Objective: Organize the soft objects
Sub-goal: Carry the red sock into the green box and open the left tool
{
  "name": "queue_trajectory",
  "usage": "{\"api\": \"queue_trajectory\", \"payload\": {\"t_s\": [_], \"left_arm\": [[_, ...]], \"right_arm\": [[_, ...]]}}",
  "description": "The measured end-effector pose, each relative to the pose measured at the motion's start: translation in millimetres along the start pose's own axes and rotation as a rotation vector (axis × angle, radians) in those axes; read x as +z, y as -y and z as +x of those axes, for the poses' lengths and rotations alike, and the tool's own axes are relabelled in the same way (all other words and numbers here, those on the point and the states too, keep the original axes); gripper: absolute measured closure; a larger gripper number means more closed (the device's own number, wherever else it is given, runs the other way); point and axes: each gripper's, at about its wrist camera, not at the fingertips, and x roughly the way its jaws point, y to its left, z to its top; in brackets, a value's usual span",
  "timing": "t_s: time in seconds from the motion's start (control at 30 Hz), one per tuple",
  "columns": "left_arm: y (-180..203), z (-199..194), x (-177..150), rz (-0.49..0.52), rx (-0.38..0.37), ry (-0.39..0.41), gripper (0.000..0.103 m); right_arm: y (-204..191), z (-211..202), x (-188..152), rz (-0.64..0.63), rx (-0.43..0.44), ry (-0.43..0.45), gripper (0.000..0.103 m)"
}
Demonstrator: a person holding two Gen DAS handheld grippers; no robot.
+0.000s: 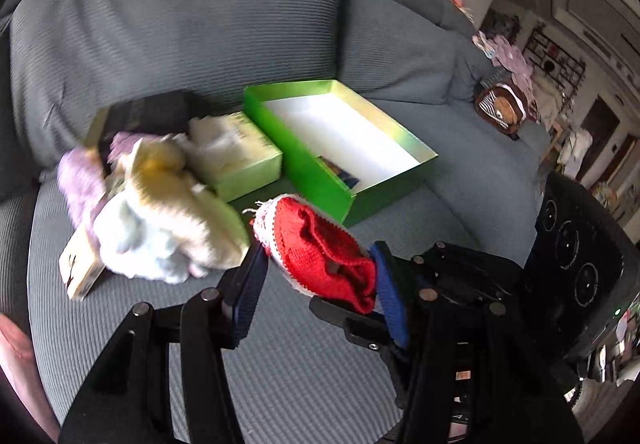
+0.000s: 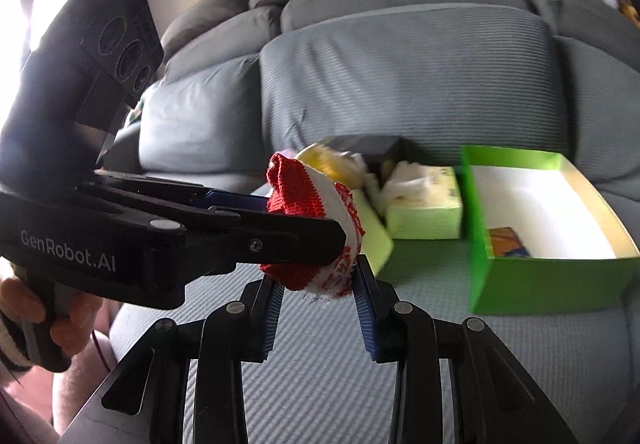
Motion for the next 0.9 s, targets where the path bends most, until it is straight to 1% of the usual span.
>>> {"api": "queue_trajectory", "payload": {"t_s": [0.2,0.37,0.53,0.73,0.9], "left_arm": [[27,27,21,0.072,-0.010,-0.013,0.050],[42,44,35,0.118,-0.012,-0.018,0.050],[55,65,51,0.176,-0.016,-0.027,0.050],[65,94,77,0.204,-0.018,-0.037,0.050],[59,117,96,0.167,-0.052,-0.056,0.050]], "right_arm": [[30,-15,4,0.041,-0.048,0.051,0.067],[57,-24,5,0.081,-0.091,0.086,0.067],[80,-30,10,0.112,-0.130,0.104,0.067],[109,-28,23,0.133,-0.182,0.119,0.067],[135,-21,35,0.153,-0.217,0.120,0.067]]}}
